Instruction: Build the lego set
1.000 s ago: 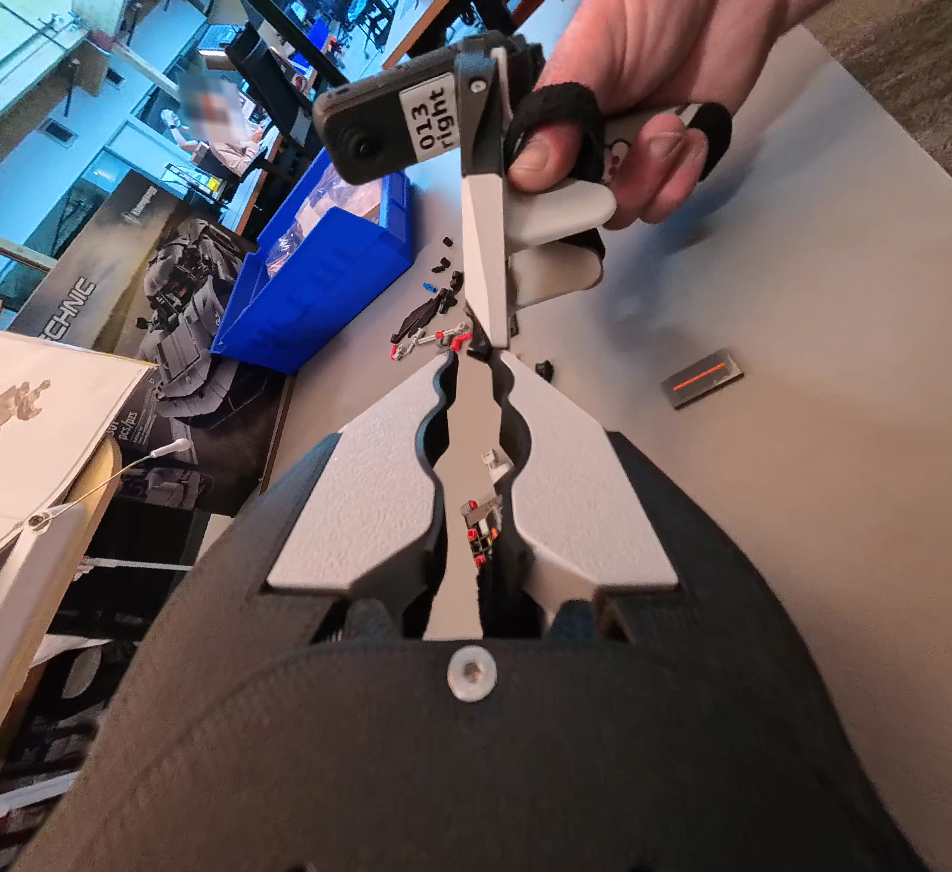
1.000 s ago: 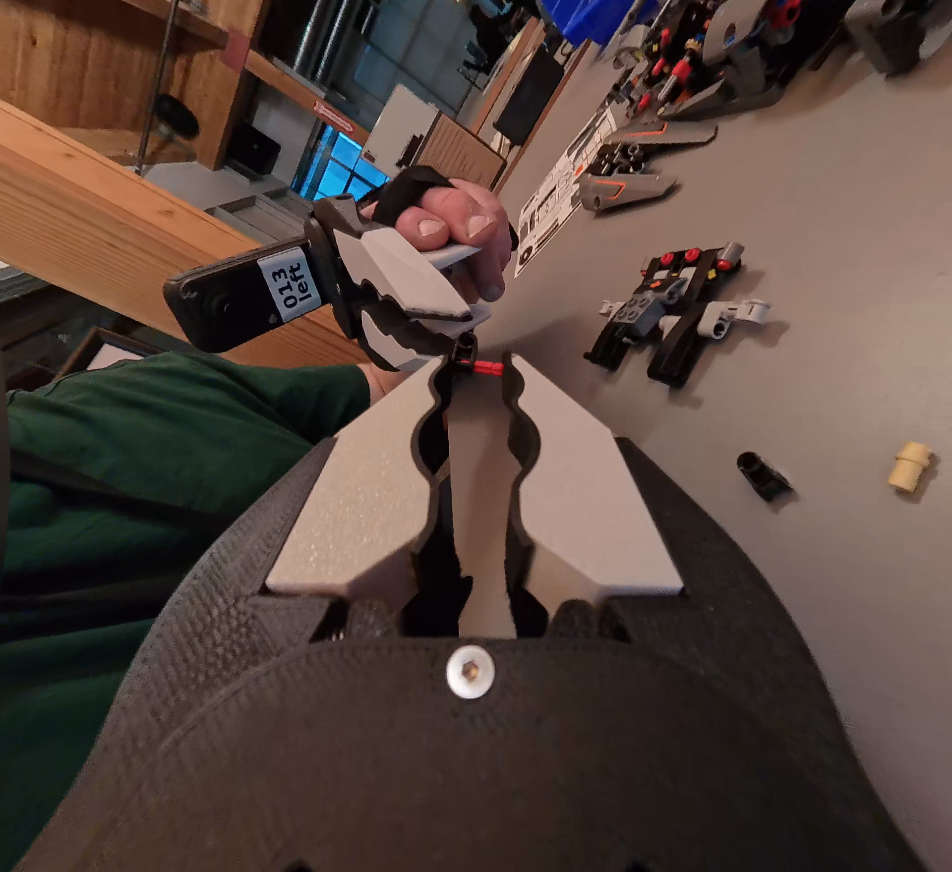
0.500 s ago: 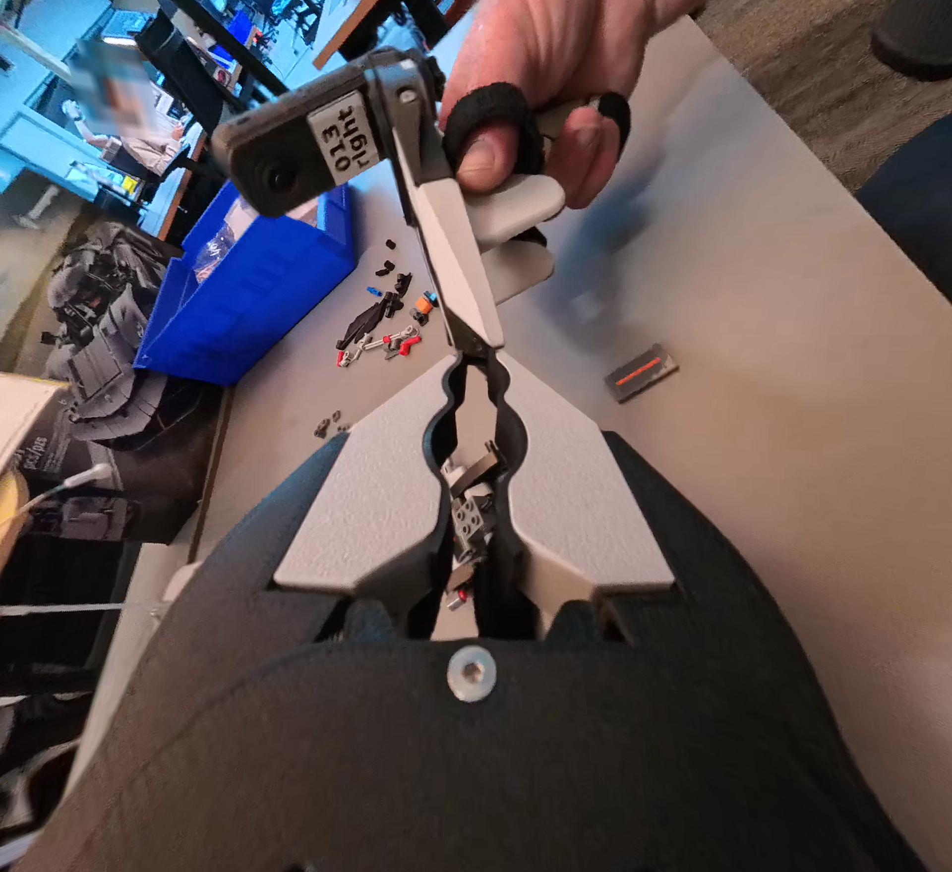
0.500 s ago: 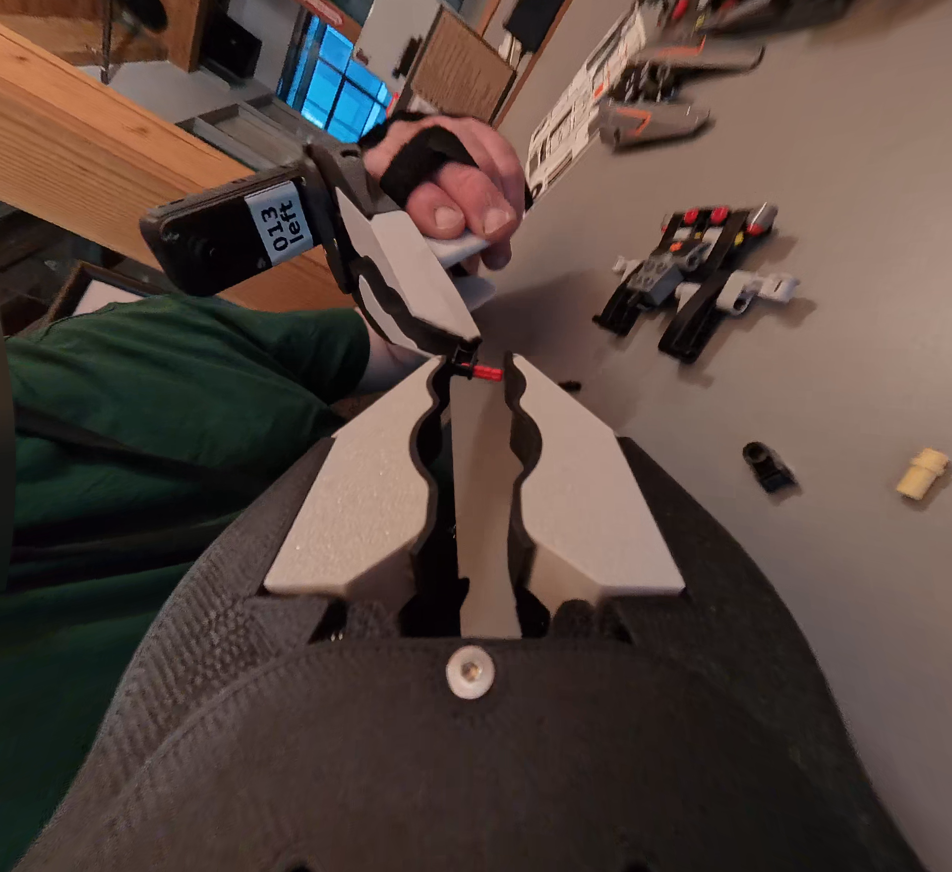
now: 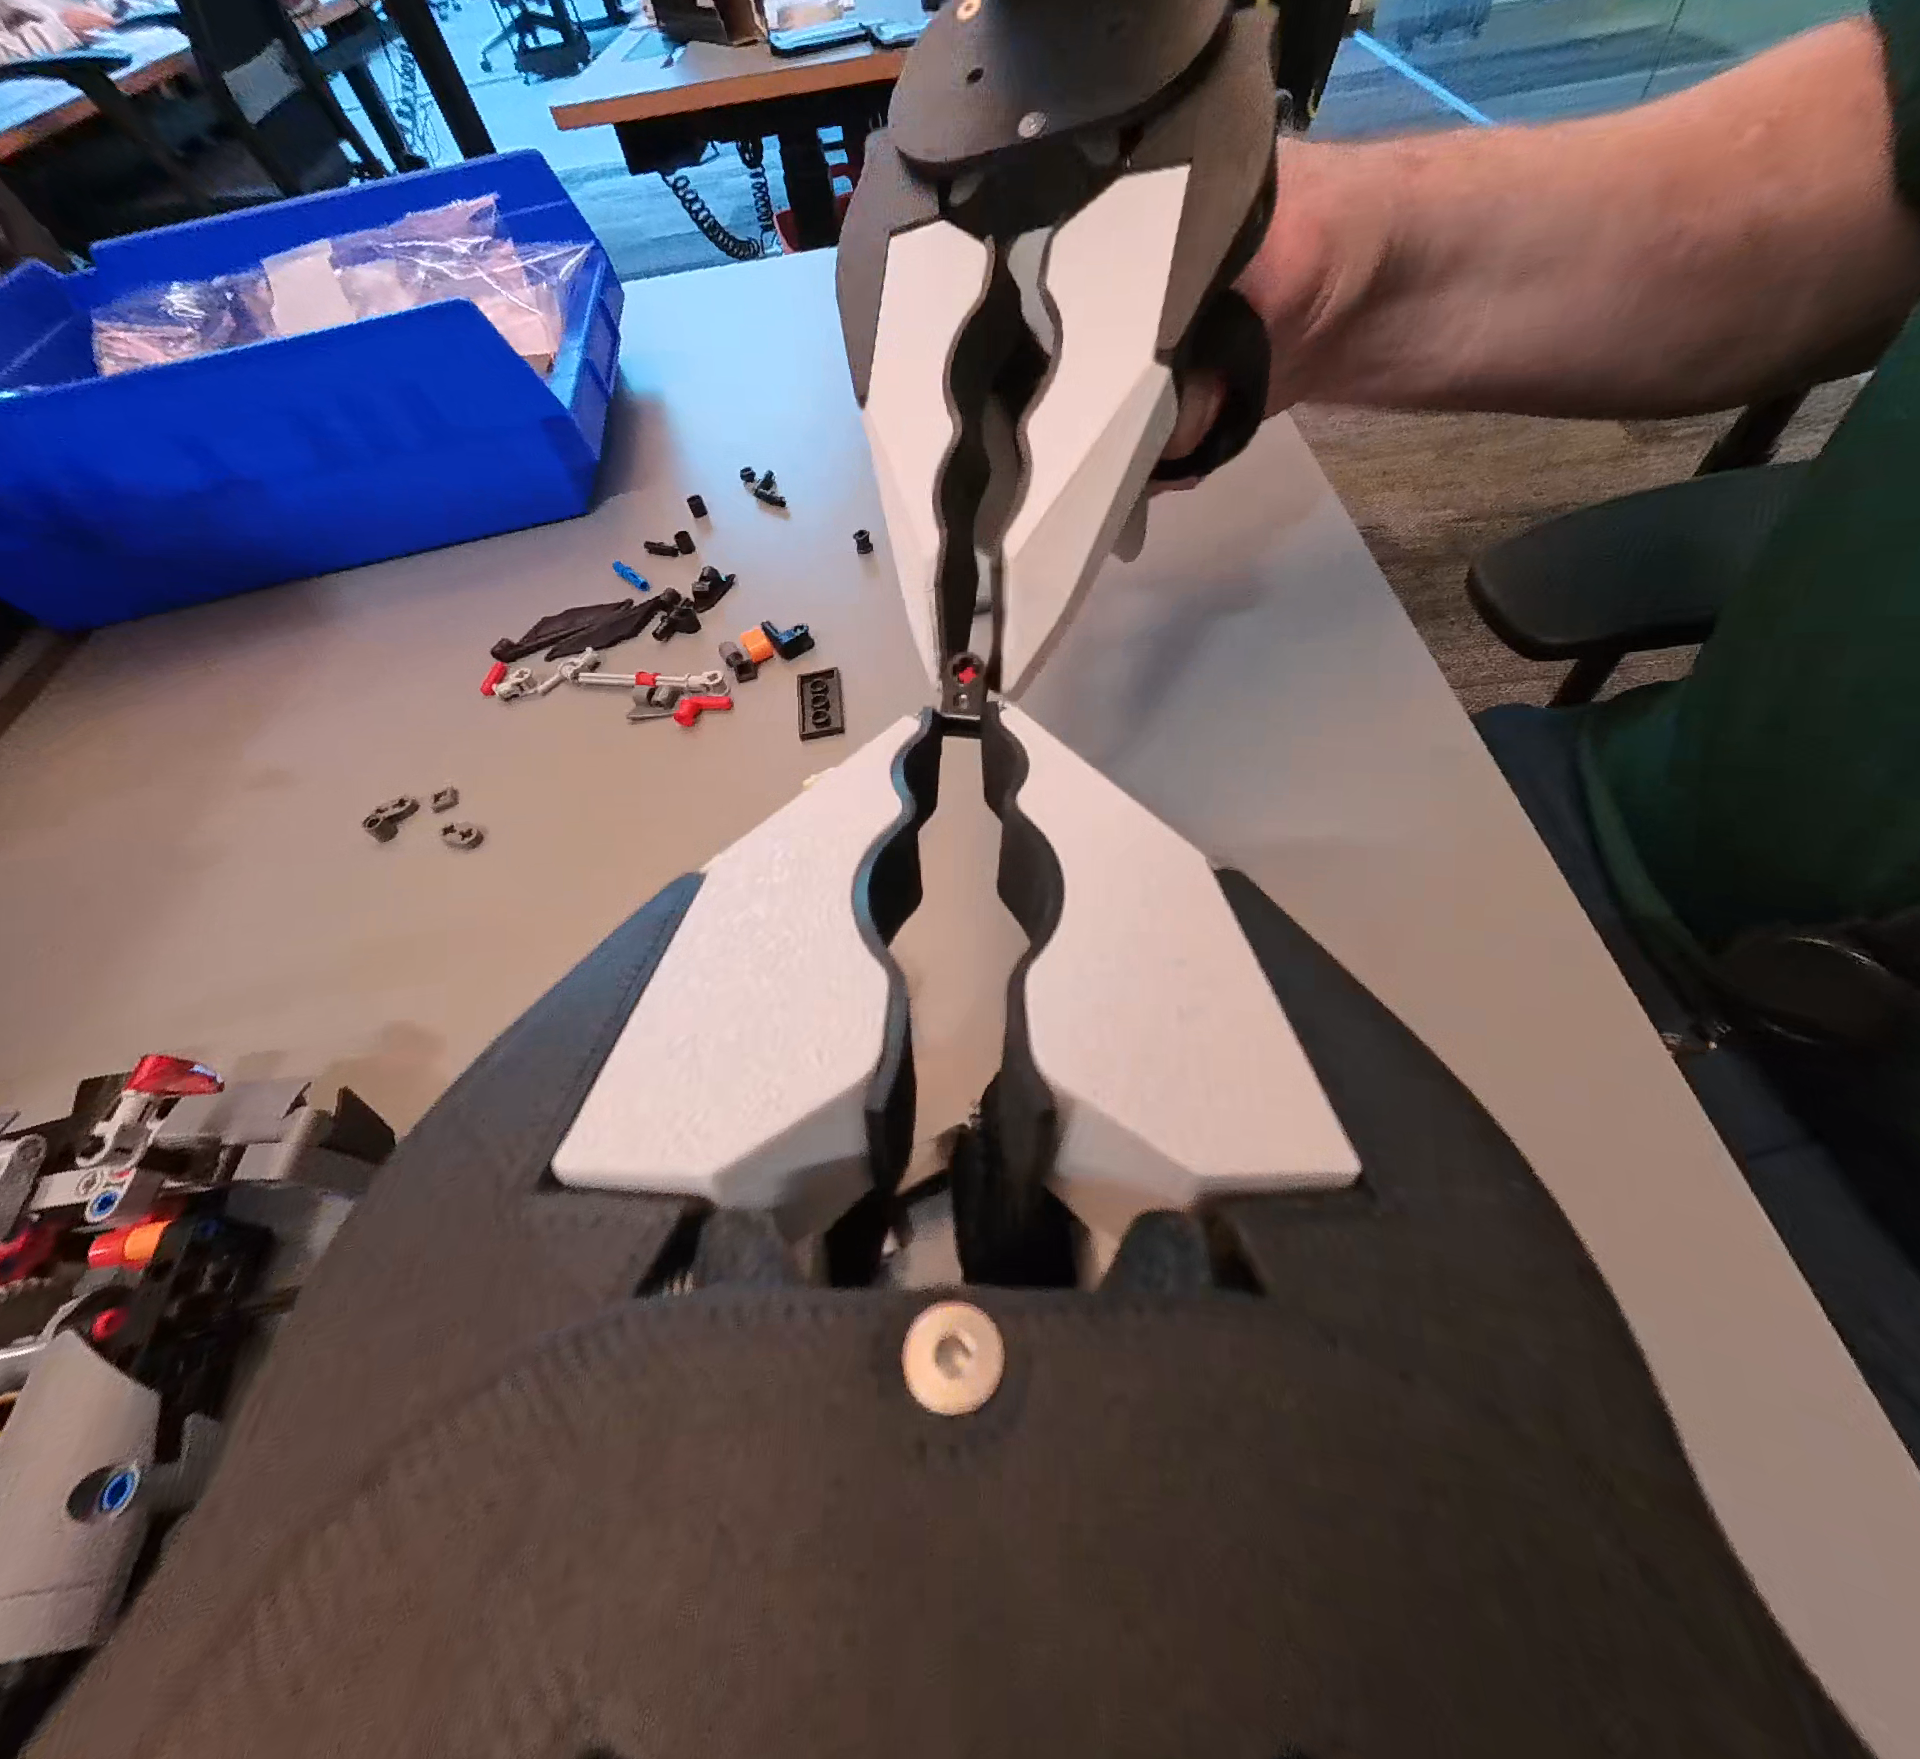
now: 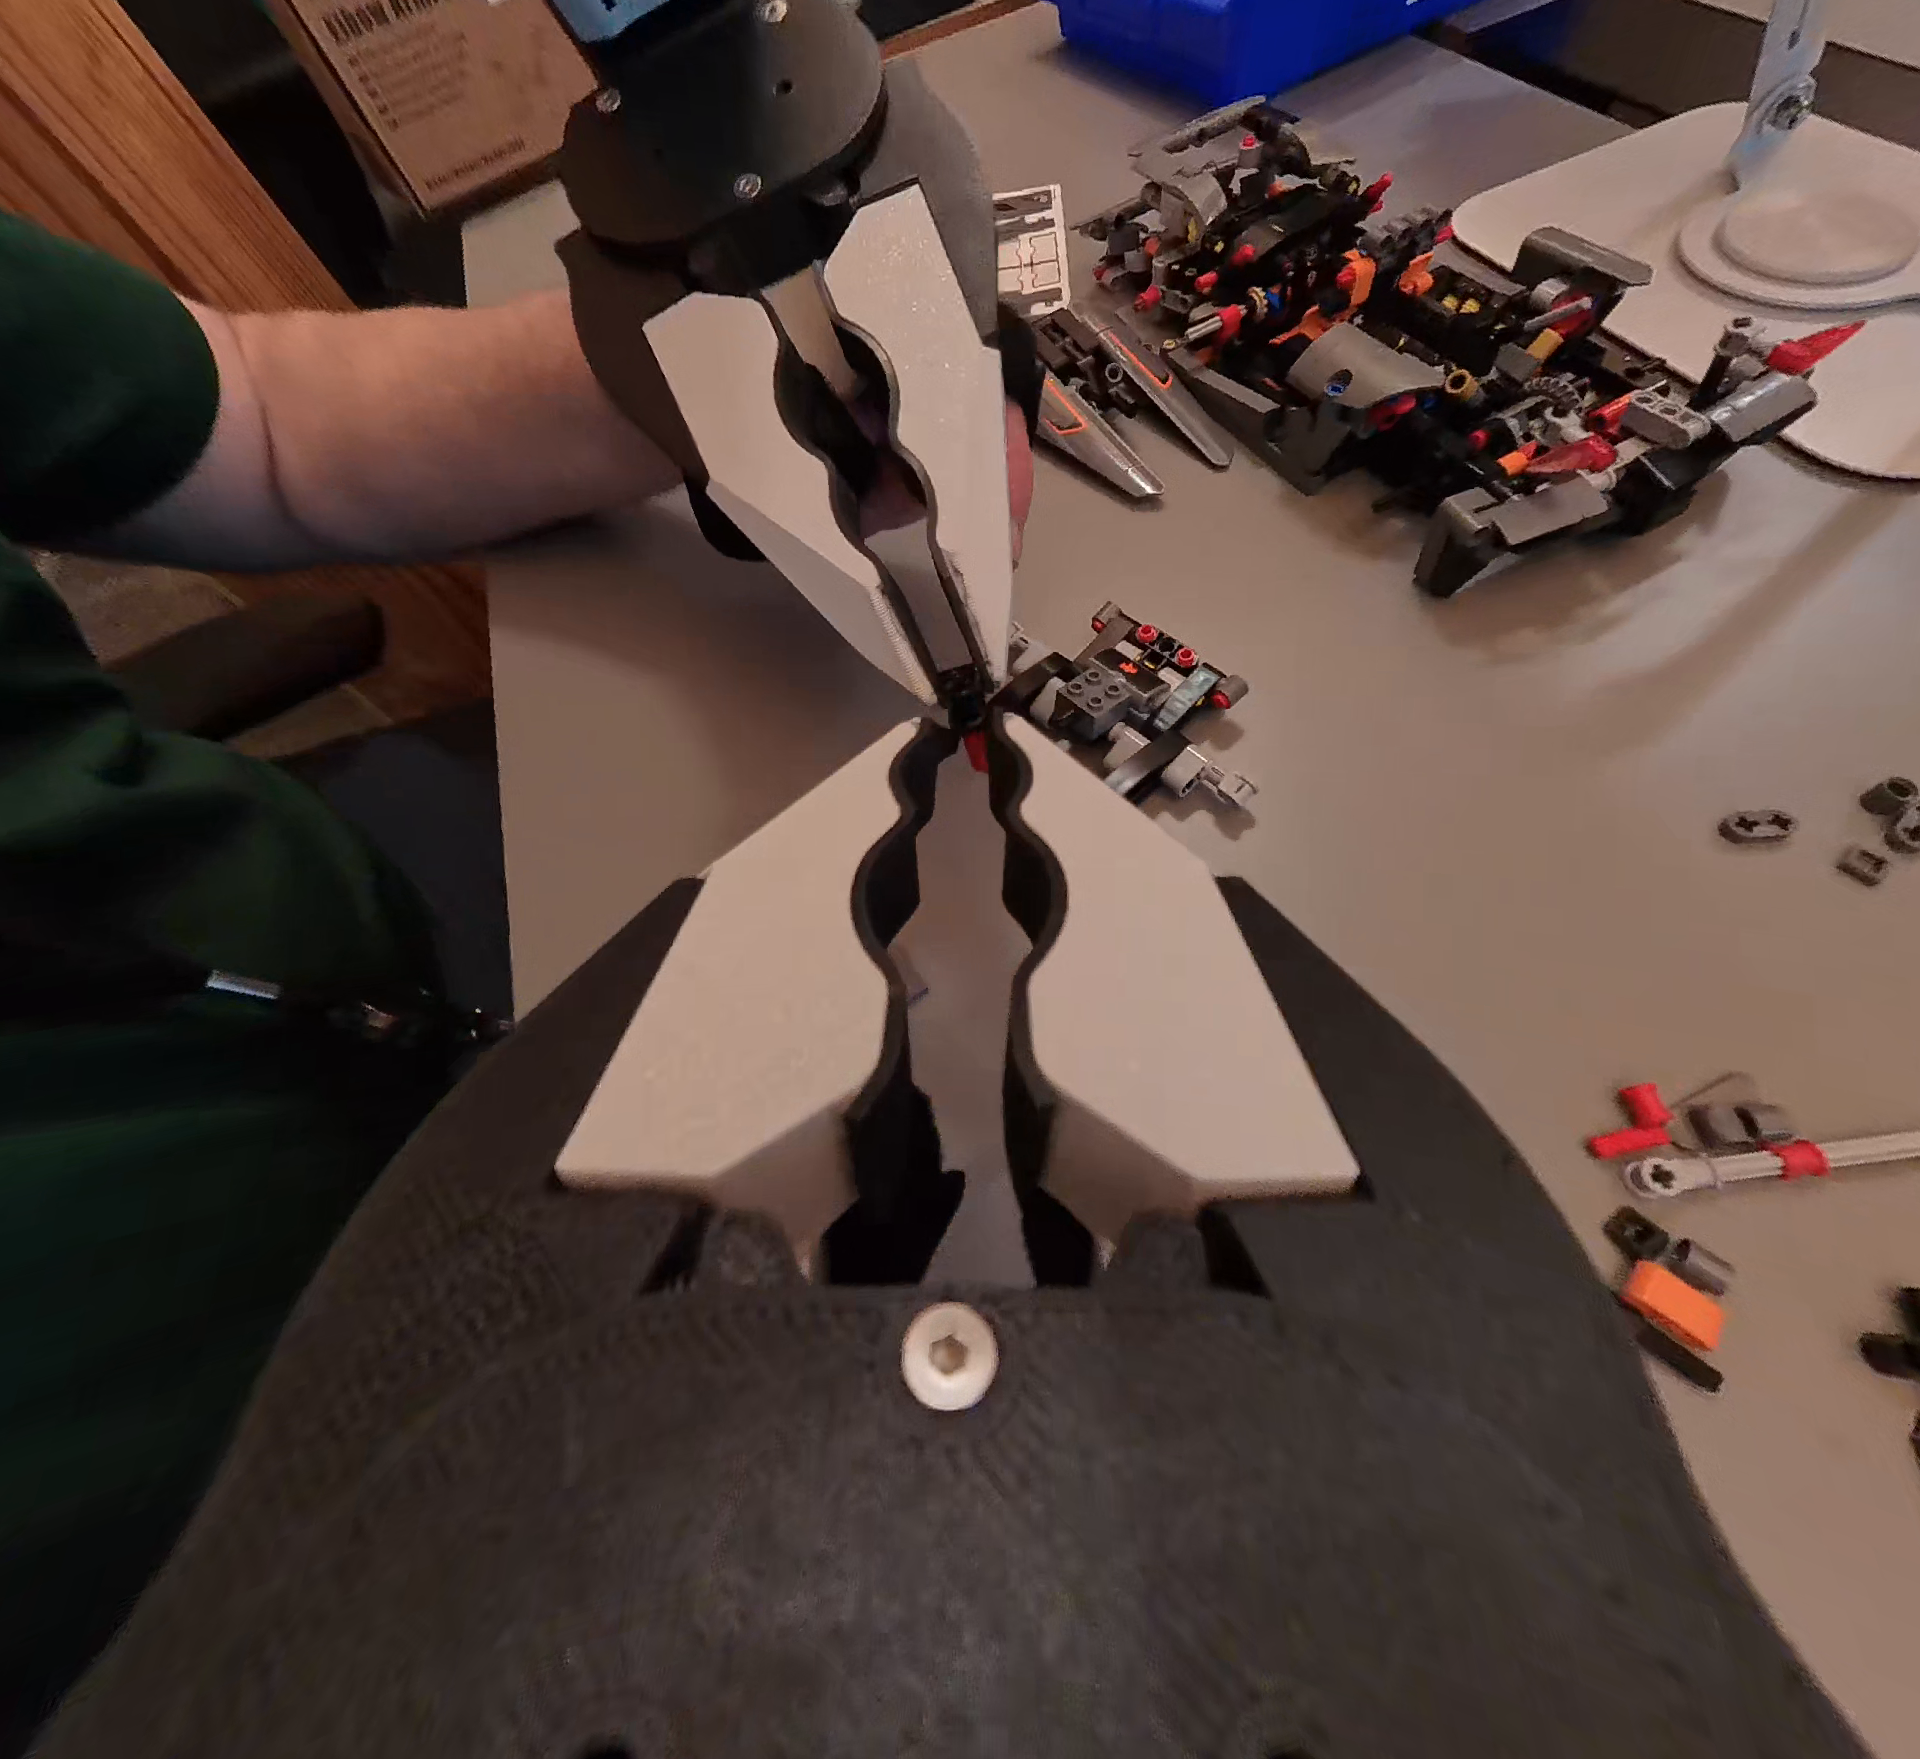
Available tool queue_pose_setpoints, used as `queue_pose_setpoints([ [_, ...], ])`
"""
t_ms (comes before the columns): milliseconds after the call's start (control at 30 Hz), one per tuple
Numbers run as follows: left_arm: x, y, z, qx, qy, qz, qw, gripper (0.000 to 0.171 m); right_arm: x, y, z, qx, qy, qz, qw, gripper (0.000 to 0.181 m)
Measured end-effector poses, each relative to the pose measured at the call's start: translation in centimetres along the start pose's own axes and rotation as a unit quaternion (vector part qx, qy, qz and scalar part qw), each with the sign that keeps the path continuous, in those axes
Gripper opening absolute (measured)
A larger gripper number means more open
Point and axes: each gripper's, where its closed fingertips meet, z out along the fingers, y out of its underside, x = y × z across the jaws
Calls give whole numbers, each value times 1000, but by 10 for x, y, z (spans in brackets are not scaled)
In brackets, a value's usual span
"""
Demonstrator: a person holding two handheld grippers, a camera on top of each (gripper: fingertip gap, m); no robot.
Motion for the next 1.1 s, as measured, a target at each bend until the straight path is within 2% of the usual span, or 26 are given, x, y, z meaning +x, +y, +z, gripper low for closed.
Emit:
queue_pose_setpoints([
  [100,1,4,1,-16,4,5,1000,6,-1,5,3,-26,20,-37,999,10],
  [333,9,15,4,-54,22,28,998,6,-3,16,10,-82,56,-103,990,5],
  [433,8,20,5,-73,8,49,996,6,2,20,12,-89,57,-72,992,4],
  [533,-10,32,-4,-127,-42,78,988,20,12,29,15,-89,61,-16,994,4],
  [700,-15,58,-8,-194,-46,111,974,25,35,52,20,-104,109,58,987,4],
  [800,-21,73,-4,-246,-53,162,954,23,44,61,27,-107,128,82,983,4],
  [1100,-24,78,9,-249,-38,199,947,15,52,71,42,-114,158,93,976,5],
])
